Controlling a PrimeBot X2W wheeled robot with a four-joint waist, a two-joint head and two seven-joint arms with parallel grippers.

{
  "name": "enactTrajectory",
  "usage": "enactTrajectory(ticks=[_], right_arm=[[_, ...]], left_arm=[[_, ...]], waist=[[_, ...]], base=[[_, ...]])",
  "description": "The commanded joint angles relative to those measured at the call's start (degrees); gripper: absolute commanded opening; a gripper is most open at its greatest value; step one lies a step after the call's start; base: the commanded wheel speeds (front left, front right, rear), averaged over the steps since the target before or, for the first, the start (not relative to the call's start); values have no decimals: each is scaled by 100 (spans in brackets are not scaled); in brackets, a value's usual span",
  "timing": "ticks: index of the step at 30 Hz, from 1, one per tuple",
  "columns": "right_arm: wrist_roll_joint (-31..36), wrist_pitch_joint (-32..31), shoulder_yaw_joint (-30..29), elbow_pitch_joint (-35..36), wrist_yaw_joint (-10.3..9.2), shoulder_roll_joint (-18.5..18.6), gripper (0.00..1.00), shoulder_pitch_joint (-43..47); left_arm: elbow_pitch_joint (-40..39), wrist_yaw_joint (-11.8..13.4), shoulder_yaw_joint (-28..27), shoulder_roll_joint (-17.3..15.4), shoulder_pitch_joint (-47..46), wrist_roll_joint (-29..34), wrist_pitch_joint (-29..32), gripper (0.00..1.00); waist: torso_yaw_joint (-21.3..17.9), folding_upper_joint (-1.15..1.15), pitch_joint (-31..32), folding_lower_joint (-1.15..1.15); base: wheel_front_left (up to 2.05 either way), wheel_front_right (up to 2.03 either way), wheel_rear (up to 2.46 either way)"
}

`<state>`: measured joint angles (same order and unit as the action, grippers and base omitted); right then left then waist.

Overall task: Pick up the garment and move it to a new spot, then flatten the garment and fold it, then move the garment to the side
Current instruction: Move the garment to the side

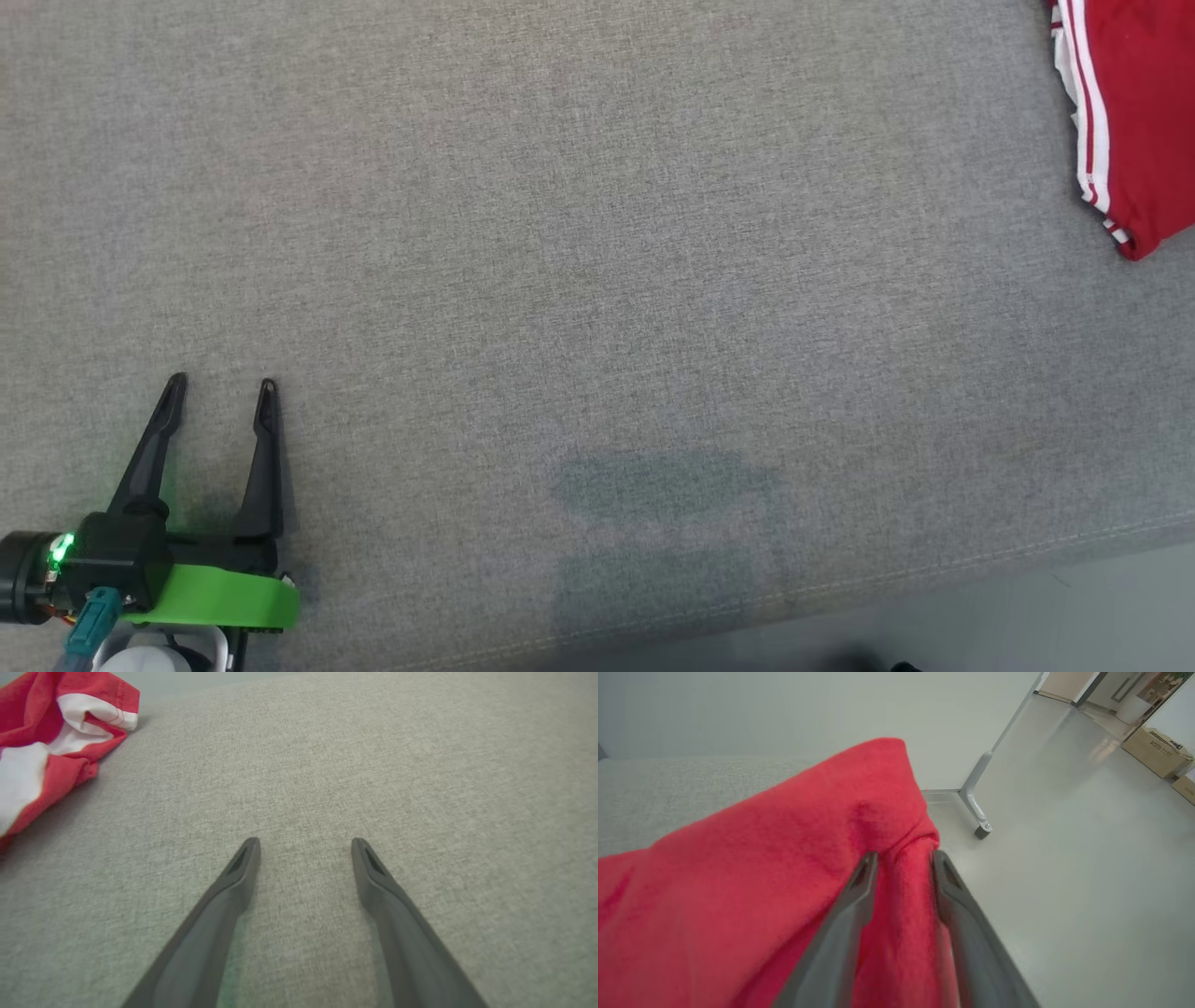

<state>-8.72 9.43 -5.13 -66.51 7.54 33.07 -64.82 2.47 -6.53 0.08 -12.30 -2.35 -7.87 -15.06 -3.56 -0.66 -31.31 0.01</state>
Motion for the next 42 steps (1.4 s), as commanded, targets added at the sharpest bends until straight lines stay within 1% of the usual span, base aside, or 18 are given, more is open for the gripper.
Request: enactTrajectory(ticks=[1, 2, 4, 6, 8, 10, 14, 17, 21, 23, 27, 32, 35, 38, 42], right_arm=[[276, 145, -124, -132, -9, 73, 100, -109], [426, 231, -189, -152, -10, 110, 100, -144], [512, 300, -270, -158, -9, 107, 100, -172], [675, 440, -411, -63, -10, 49, 100, -180], [705, 538, -595, 145, -9, -129, 100, -102], [656, 576, -736, 442, -9, -317, 100, 177], [588, 578, -825, 1532, -10, -630, 100, 1060], [468, 578, -760, 2289, -9, -889, 100, 1865], [318, 577, -783, 3240, -9, -1197, 100, 2932], [291, 577, -843, 3713, -9, -1484, 100, 3445], [342, 576, -885, 4460, -9, -1989, 100, 4409], [588, 571, -707, 4949, -9, -2538, 100, 5383], [630, 575, -487, 5100, -9, -2765, 100, 5833], [613, 577, -314, 5306, -9, -2896, 100, 6223], [495, 577, -230, 5448, -9, -2995, 100, 6624]], left_arm=[[-18, 38, -36, 29, 11, -38, -14, 100], [-23, 44, -40, 57, -1, -42, -14, 100], [-29, 47, -44, 85, -11, -49, -14, 100], [-32, 47, -59, 143, -3, -66, -14, 100], [-17, 45, -77, 220, 37, -87, -14, 100], [44, 43, -96, 321, 112, -111, -14, 100], [131, 24, -122, 541, 199, -146, -14, 100], [192, 10, -160, 677, 352, -158, -14, 100], [247, 11, -251, 801, 542, -211, -14, 100], [244, 53, -339, 855, 633, -261, -14, 100], [231, 54, -416, 901, 791, -278, -14, 100], [288, 28, -429, 928, 886, -266, -14, 100], [338, 9, -387, 935, 934, -228, -14, 100], [416, -17, -346, 937, 987, -191, -14, 100], [512, -49, -273, 939, 997, -166, -14, 100]], waist=[[35, 66, 18, -1], [40, 66, 36, -1], [41, 66, 72, -1], [43, 66, 176, -1], [42, 66, 360, -1], [61, 66, 630, -1], [134, 66, 1224, -1], [169, 66, 1662, -1], [198, 66, 2158, -1], [193, 66, 2343, -1], [216, 66, 2585, -1], [289, 66, 2813, -1], [337, 66, 2963, -1], [355, 66, 3088, -1], [389, 66, 3160, -1]], base=[[0, 0, 0], [0, 0, 0], [0, 0, 0], [0, 0, 0], [0, 0, 0], [0, 0, 0], [0, 0, 0], [0, 0, 0], [0, 0, 0], [0, 0, 0], [0, 0, 0], [0, 0, 0], [0, 0, 0], [0, 0, 0], [0, 0, 0]])
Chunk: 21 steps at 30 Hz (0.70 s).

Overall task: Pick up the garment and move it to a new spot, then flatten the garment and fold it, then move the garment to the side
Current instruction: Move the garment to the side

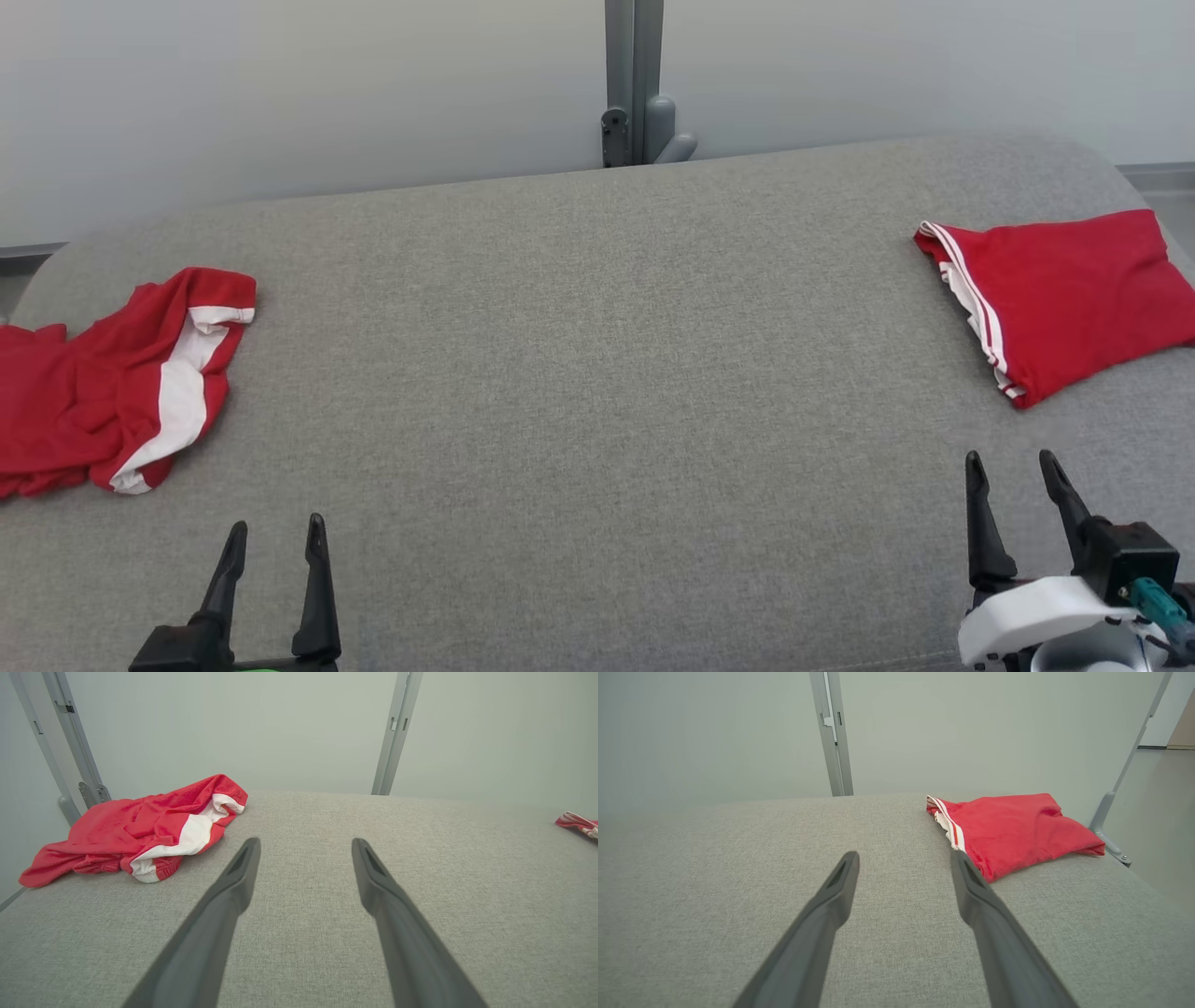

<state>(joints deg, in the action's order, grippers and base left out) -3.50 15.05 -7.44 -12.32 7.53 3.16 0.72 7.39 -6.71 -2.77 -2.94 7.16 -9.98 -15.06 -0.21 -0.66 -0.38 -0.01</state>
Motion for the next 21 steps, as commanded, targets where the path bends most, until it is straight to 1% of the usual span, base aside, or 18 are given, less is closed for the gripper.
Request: enactTrajectory(ticks=[1, 4, 11, 21], right_arm=[[-27, 15, 2, 29, -8, -4, 100, 69], [-225, 16, 189, 45, -8, -20, 100, 285], [-331, 17, 432, -11, -8, -21, 100, 340], [-313, 17, 512, -11, -8, -21, 100, 286]], left_arm=[[20, -31, 13, 3, 46, 45, -14, 100], [153, -47, 30, -1, -21, 54, -14, 100], [235, -70, 17, 0, -68, 16, -14, 100], [225, -76, 34, 1, 26, -28, -14, 100]], waist=[[54, 66, 67, 1], [75, 66, 94, 1], [99, 66, 94, 1], [181, 66, 99, 1]], base=[[0, 0, 0], [0, 0, 0], [0, 0, 0], [0, 0, 0]])
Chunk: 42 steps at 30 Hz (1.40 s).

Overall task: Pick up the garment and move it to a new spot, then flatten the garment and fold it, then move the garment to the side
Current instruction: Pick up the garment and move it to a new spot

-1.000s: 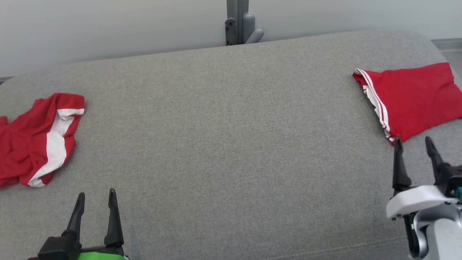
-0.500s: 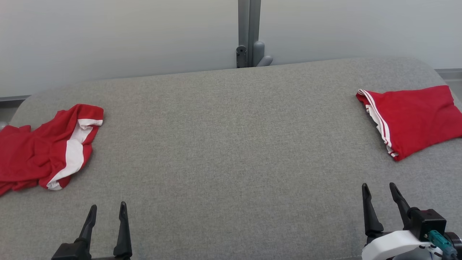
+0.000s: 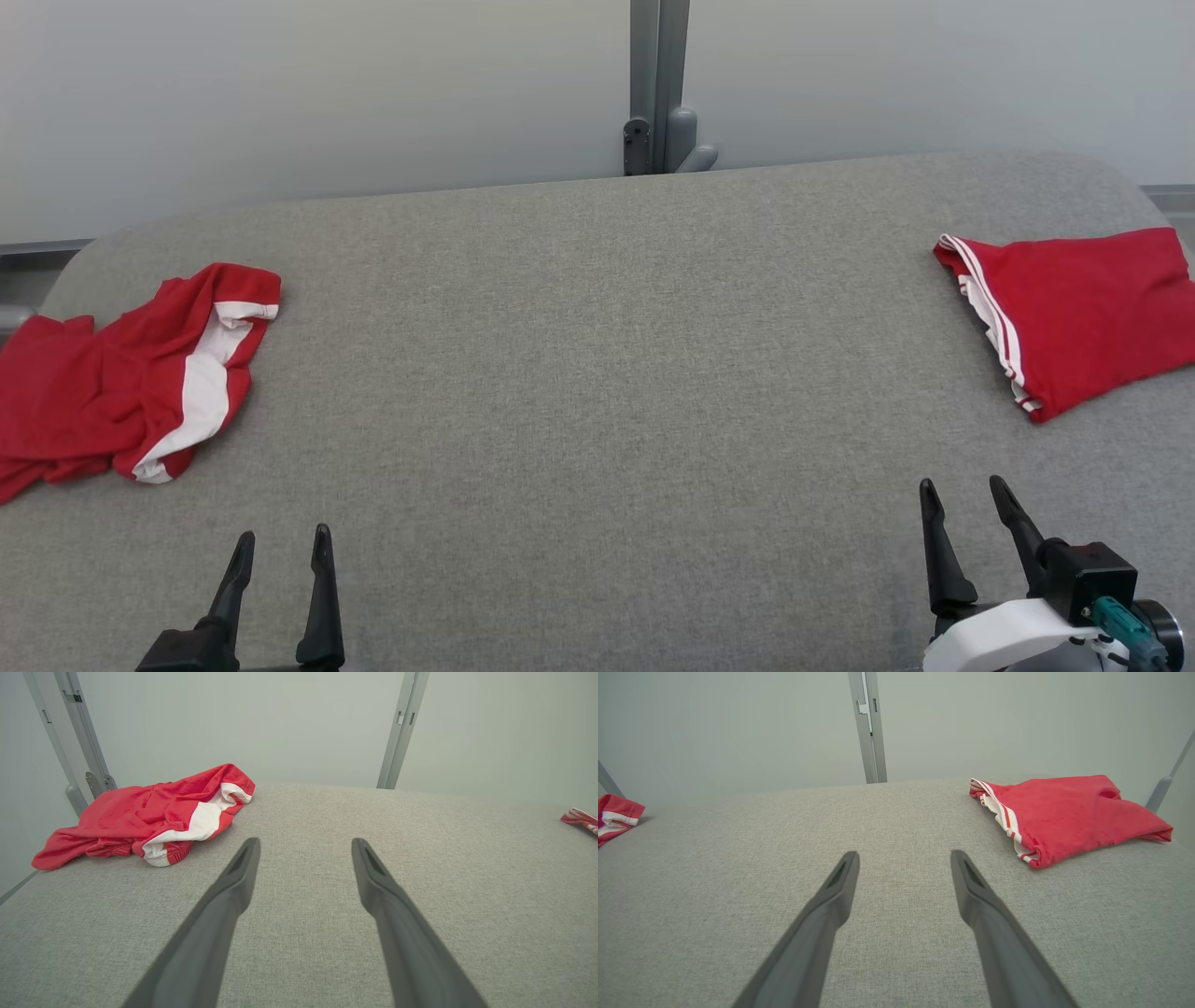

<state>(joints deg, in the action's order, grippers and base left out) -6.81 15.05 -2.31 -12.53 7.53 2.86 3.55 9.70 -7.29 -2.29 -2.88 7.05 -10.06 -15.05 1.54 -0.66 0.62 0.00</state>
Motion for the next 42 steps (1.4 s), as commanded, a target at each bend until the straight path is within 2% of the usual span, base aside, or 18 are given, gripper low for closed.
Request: enactTrajectory(ticks=[1, 4, 9, 17, 23, 33, 37, 42], right_arm=[[23, 17, 1, 12, -8, 9, 100, 8], [45, 17, 22, 29, -8, 9, 100, 35], [34, 17, 117, 71, -8, 8, 100, 65], [-23, 17, 261, 75, -8, 6, 100, 90], [-34, 17, 541, 30, -8, 10, 100, -65], [-10, 17, 566, 36, -8, 12, 100, -70], [171, 17, 509, 145, -8, 12, 100, -225], [419, 18, 296, 350, -8, 124, 100, -576]], left_arm=[[-9, -18, -17, -4, 49, -22, -15, 100], [-34, -21, -24, -4, 58, -37, -15, 100], [-105, -18, -72, -5, 53, -38, -15, 100], [-215, 22, -85, -9, 176, -76, -15, 100], [-285, 61, -312, -6, 377, -105, -15, 100], [-370, 75, -386, -6, 380, -261, -14, 100], [-468, 100, -385, -5, 189, -365, -15, 100], [-541, 104, -205, -5, -314, -571, -15, 100]], waist=[[11, 66, 1, 0], [62, 66, -13, 0], [444, 66, 17, 0], [1623, 66, 127, 0], [2175, 66, 156, 0], [2342, 66, -4, 0], [2238, 66, -363, 0], [2161, 66, -1184, 0]], base=[[0, 0, 0], [0, 0, 0], [0, 0, 0], [0, 0, 0], [0, 0, 0], [0, 0, 0], [0, 0, 0], [0, 0, 0]])
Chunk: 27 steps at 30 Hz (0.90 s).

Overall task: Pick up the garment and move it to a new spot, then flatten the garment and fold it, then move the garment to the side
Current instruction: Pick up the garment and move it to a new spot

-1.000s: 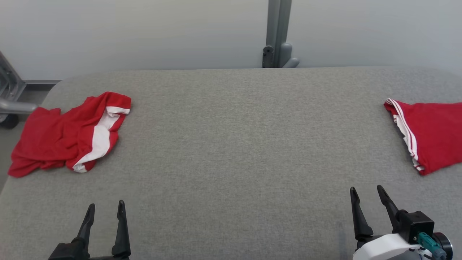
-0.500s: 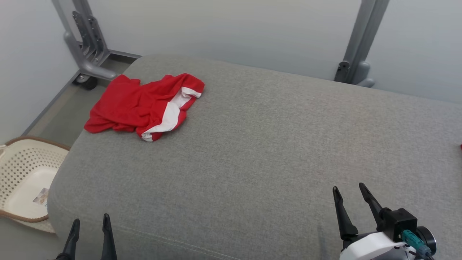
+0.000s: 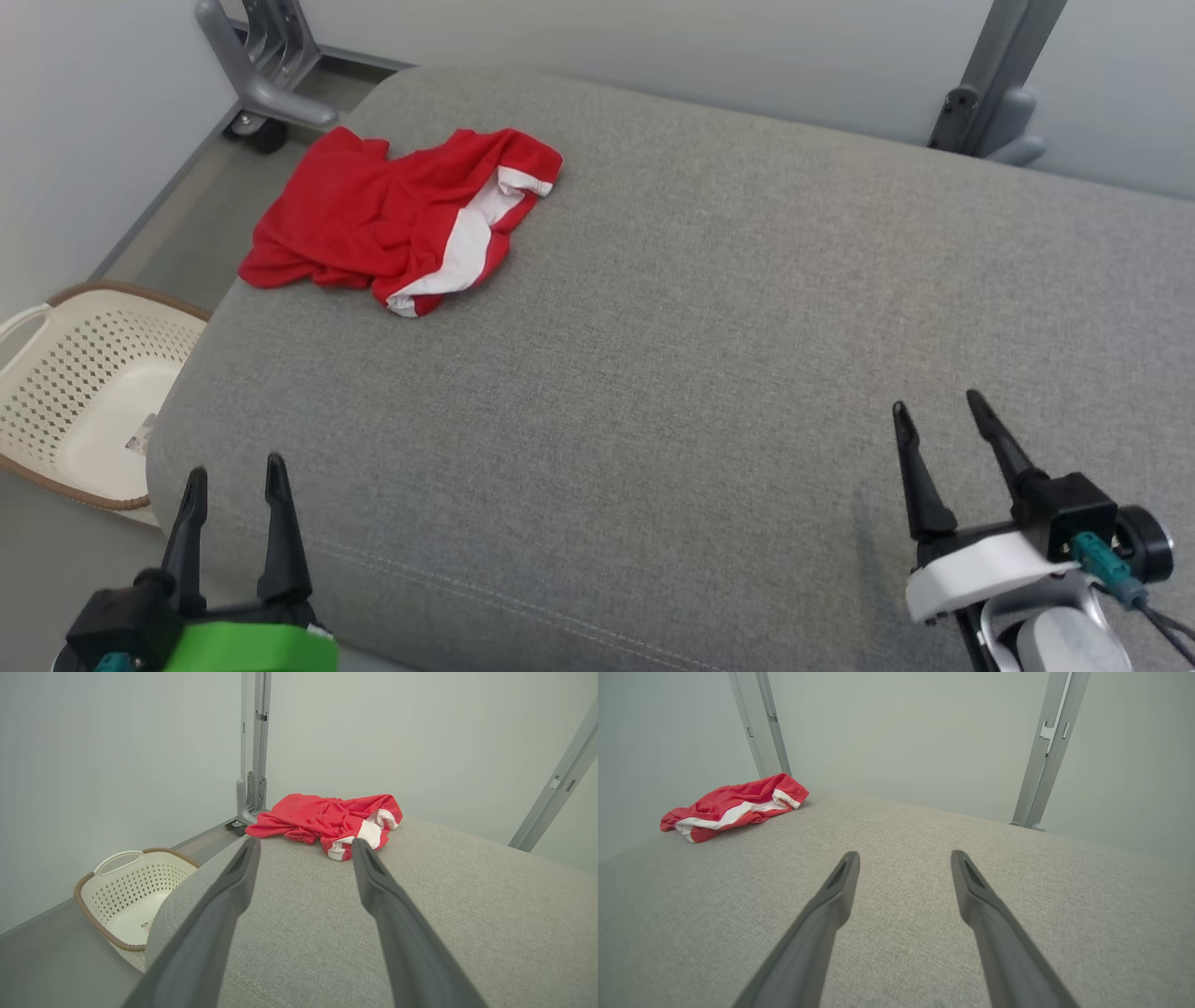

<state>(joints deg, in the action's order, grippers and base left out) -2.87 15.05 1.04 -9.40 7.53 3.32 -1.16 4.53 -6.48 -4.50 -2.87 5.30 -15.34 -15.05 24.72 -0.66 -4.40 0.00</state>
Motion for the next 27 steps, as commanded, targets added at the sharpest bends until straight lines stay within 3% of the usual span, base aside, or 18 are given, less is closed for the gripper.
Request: enactTrajectory(ticks=[1, 9, 16, 24, 27], right_arm=[[69, 18, -69, 76, -8, 134, 100, -186], [241, 18, -394, 462, -8, 623, 100, -844], [264, 15, -595, 763, -8, 948, 100, -1249], [254, -65, -364, 953, -8, 1087, 100, -1402], [237, -105, -297, 1022, -8, 1091, 100, -1432]], left_arm=[[-19, 26, 69, -5, -261, -92, -15, 100], [201, -10, 146, -4, -1490, -586, -14, 100], [956, -99, -87, -74, -2932, -855, -8, 100], [2947, -103, 876, -1190, -4406, -1992, 173, 100], [3593, -103, 1079, -1393, -4774, -2404, 275, 100]], waist=[[-171, 66, -849, 0], [-334, 66, -2036, 0], [-406, 66, -2691, 0], [-688, 66, -2821, 0], [-823, 66, -2824, 0]], base=[[0, 0, 0], [0, 0, 0], [0, 0, 0], [0, 0, 0], [0, 0, 0]])
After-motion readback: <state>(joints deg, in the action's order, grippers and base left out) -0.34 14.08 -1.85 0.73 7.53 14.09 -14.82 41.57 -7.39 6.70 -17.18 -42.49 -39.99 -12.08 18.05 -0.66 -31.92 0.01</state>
